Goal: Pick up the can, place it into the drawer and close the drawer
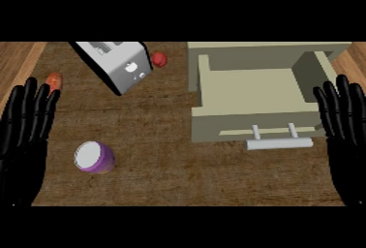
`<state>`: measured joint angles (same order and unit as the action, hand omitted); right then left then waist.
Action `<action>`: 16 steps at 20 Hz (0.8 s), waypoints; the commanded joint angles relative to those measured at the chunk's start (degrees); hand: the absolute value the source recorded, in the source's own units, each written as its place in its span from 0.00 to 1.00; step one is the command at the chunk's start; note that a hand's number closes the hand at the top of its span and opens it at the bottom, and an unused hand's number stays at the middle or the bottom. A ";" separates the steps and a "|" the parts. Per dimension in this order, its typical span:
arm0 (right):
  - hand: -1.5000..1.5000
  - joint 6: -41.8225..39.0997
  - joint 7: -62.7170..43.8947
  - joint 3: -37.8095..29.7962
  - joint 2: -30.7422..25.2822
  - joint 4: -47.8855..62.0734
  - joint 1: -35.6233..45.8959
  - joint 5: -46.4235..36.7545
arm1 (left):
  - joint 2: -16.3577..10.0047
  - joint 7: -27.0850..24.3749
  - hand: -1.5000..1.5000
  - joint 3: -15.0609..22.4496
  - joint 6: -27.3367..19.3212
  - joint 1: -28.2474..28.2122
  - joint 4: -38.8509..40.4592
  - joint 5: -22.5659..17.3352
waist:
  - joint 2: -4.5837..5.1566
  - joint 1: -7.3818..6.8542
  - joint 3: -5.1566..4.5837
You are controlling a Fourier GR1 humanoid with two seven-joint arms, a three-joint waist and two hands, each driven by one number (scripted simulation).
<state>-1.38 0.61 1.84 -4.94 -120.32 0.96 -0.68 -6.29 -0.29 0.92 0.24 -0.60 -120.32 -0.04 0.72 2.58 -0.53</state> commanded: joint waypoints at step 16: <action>0.00 3.19 -11.22 -10.56 -1.27 -1.65 -10.47 5.31 | -36.00 -5.99 0.00 -9.56 60.46 -2.20 25.01 -41.02 | -0.68 -1.59 0.43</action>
<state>2.46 -8.61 -5.44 -4.86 -119.26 -6.91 1.89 -35.15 -3.04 -3.34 49.31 -1.99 -103.26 -35.26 0.26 1.34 -0.14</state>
